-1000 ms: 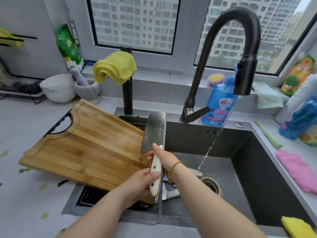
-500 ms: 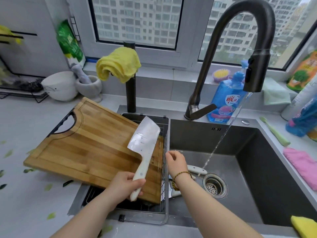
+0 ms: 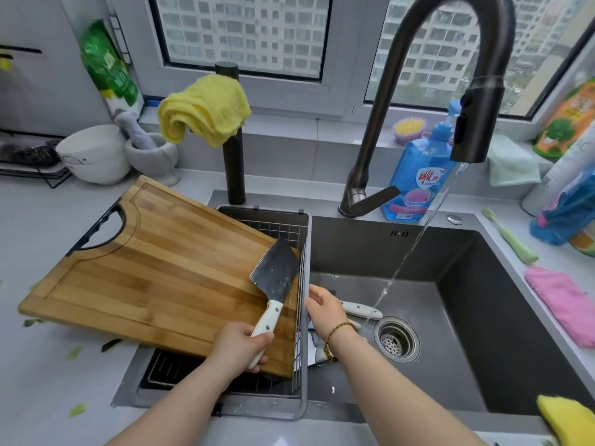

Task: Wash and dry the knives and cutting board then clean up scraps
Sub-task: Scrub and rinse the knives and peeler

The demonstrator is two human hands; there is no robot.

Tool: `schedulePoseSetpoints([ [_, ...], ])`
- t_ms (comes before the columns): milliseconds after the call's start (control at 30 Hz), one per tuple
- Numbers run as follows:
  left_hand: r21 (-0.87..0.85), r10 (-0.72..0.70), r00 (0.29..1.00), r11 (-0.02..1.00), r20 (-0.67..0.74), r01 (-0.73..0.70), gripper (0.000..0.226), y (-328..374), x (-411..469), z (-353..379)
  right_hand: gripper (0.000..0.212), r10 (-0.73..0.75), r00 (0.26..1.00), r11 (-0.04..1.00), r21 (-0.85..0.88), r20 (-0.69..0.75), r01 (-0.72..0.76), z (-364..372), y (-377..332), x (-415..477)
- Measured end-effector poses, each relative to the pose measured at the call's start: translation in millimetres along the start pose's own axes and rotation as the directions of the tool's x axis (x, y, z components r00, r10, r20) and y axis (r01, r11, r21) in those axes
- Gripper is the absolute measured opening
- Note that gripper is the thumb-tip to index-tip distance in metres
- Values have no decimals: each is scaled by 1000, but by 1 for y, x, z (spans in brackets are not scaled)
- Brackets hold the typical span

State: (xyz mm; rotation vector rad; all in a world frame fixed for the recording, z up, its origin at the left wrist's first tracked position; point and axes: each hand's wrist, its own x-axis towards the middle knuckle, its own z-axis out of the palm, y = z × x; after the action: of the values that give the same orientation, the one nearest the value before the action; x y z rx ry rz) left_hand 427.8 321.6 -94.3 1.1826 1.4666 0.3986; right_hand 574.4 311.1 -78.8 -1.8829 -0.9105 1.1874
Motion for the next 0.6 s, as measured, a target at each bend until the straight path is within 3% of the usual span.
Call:
schedulePoseSetpoints([
  [167,413,38,999,910,23,-44,29,-6,11,11,42,7,999,1000,3,35,-7,0,2,1],
  [400,655,-39,997,755,71,-17,38,3,19,22,39,13,998,1000,-5,66,-13,-5,4,-3],
  [600,701,-21,995,711,102,-56,29,-4,23,39,37,6,996,1000,-20,85,-5,-9,5,-4],
])
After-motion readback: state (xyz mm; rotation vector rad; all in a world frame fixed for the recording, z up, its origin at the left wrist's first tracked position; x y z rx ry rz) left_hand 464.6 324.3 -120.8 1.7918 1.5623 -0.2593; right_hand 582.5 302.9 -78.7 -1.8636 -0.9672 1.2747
